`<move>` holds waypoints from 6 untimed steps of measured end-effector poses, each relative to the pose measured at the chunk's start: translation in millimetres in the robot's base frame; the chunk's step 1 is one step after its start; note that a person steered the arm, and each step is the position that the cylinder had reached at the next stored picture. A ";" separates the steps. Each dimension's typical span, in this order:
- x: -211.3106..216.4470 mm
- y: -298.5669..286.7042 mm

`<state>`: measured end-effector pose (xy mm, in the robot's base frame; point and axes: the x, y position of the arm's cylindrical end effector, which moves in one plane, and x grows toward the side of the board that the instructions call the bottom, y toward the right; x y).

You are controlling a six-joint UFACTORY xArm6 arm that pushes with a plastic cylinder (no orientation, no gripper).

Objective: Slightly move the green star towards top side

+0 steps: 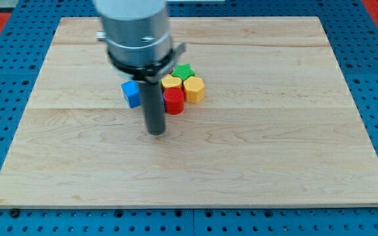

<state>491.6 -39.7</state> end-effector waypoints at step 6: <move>-153.2 4.1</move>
